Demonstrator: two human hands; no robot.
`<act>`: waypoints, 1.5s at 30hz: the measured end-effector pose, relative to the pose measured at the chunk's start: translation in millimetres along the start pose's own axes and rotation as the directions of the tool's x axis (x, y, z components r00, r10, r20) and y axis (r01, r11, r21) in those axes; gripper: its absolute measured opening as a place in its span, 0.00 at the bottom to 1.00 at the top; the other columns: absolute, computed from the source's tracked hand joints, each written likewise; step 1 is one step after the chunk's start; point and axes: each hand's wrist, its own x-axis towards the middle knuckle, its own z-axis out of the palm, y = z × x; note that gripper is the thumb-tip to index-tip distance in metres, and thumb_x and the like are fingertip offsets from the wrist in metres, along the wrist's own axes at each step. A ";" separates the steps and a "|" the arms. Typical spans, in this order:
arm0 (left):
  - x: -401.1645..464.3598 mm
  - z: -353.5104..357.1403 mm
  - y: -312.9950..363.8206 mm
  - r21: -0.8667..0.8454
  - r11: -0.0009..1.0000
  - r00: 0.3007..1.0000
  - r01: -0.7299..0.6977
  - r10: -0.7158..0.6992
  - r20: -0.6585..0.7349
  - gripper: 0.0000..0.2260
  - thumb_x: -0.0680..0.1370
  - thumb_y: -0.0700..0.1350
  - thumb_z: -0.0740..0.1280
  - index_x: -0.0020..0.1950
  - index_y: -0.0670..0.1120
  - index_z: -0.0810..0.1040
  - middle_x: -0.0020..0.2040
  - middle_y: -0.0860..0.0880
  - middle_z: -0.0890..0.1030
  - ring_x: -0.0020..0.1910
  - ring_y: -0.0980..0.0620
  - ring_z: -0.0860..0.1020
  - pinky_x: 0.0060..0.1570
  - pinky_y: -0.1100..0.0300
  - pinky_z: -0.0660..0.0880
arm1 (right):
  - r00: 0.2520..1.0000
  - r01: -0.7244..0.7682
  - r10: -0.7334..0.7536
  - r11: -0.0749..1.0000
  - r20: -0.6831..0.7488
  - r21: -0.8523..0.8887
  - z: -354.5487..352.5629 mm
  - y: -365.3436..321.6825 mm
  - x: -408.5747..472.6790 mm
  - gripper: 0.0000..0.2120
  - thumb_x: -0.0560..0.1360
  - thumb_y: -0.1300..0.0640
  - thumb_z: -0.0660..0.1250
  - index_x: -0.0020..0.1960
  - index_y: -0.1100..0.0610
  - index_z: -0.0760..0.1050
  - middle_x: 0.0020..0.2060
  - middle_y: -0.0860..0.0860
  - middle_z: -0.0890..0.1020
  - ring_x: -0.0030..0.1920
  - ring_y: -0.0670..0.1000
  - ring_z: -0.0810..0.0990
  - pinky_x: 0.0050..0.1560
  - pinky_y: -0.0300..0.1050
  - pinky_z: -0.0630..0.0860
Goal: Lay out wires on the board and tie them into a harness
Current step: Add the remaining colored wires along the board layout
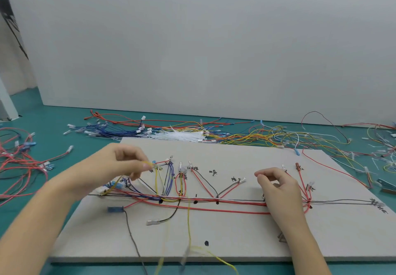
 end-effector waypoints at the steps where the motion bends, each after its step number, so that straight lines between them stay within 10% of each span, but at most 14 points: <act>1: 5.3 8.1 4.4 -0.076 0.997 0.999 0.017 -0.019 -0.033 0.16 0.61 0.56 0.76 0.37 0.45 0.82 0.29 0.47 0.75 0.28 0.52 0.71 0.30 0.64 0.71 | 1.000 -0.003 0.003 1.000 -0.001 0.003 -0.5 -0.2 -0.3 0.10 0.74 0.63 0.66 0.40 0.49 0.80 0.38 0.45 0.82 0.39 0.52 0.77 0.42 0.46 0.74; 10: 25.7 38.0 4.6 -0.288 0.953 0.971 0.096 -0.153 -0.184 0.11 0.76 0.50 0.68 0.36 0.49 0.83 0.29 0.50 0.60 0.24 0.55 0.55 0.20 0.69 0.54 | 0.997 0.080 -0.077 0.990 -0.032 0.117 -2.8 -19.9 -8.4 0.10 0.74 0.66 0.67 0.41 0.52 0.81 0.34 0.46 0.82 0.34 0.43 0.76 0.37 0.41 0.74; 19: 22.0 38.4 4.7 -0.331 0.943 0.976 0.028 -0.097 -0.194 0.13 0.70 0.55 0.70 0.42 0.46 0.85 0.28 0.51 0.61 0.23 0.56 0.55 0.21 0.68 0.54 | 0.891 0.159 -0.158 0.987 0.425 0.034 19.2 -36.7 -22.3 0.10 0.74 0.55 0.71 0.53 0.43 0.80 0.47 0.40 0.83 0.49 0.41 0.80 0.49 0.34 0.75; 26: 21.2 39.4 3.4 -0.351 0.934 0.977 0.069 -0.134 -0.167 0.18 0.71 0.57 0.68 0.50 0.46 0.86 0.28 0.54 0.67 0.25 0.58 0.60 0.20 0.68 0.56 | 0.830 -0.099 -0.174 0.889 0.529 0.447 -0.4 -55.1 -28.1 0.09 0.71 0.54 0.72 0.49 0.54 0.85 0.29 0.52 0.80 0.28 0.47 0.73 0.29 0.36 0.70; 28: 23.1 38.7 1.5 -0.409 0.907 0.975 0.103 -0.173 -0.139 0.15 0.76 0.54 0.64 0.50 0.46 0.86 0.29 0.54 0.68 0.26 0.58 0.63 0.20 0.67 0.57 | 0.724 -0.189 -0.235 0.837 0.648 0.514 -0.9 -75.5 -35.7 0.14 0.69 0.49 0.74 0.51 0.54 0.85 0.31 0.53 0.80 0.29 0.50 0.74 0.33 0.37 0.72; 31: 23.5 35.9 -1.6 -0.411 0.904 0.979 0.114 -0.172 -0.106 0.14 0.79 0.48 0.61 0.49 0.46 0.86 0.30 0.53 0.69 0.27 0.58 0.65 0.22 0.67 0.62 | 0.237 -0.026 -0.223 0.972 0.946 0.236 0.3 -104.8 -49.4 0.42 0.61 0.44 0.80 0.63 0.72 0.74 0.54 0.69 0.79 0.55 0.62 0.79 0.54 0.47 0.72; 33: 22.6 35.2 -1.2 -0.365 0.927 0.983 0.087 -0.139 -0.118 0.09 0.76 0.45 0.67 0.49 0.46 0.86 0.30 0.52 0.69 0.28 0.58 0.67 0.26 0.67 0.67 | 0.097 0.014 -0.213 0.977 0.972 0.213 -9.7 -112.6 -50.7 0.24 0.78 0.62 0.64 0.57 0.85 0.67 0.60 0.77 0.72 0.64 0.63 0.73 0.60 0.39 0.70; 38: 20.3 34.0 1.3 -0.410 0.912 0.986 0.019 -0.085 -0.142 0.13 0.67 0.46 0.71 0.50 0.45 0.86 0.29 0.51 0.72 0.27 0.56 0.68 0.27 0.66 0.65 | 0.666 0.002 -0.106 0.990 0.738 0.140 -14.6 -105.3 -51.8 0.20 0.79 0.54 0.61 0.37 0.66 0.80 0.35 0.57 0.82 0.37 0.44 0.78 0.45 0.35 0.73; 45: 19.2 40.5 5.2 -0.376 0.924 0.985 -0.075 0.011 -0.171 0.10 0.70 0.45 0.69 0.48 0.48 0.86 0.32 0.50 0.77 0.30 0.57 0.72 0.28 0.67 0.65 | 0.733 0.091 -0.100 0.995 0.672 0.049 40.8 -80.8 -39.3 0.06 0.74 0.49 0.71 0.50 0.48 0.81 0.40 0.45 0.81 0.38 0.43 0.79 0.40 0.33 0.75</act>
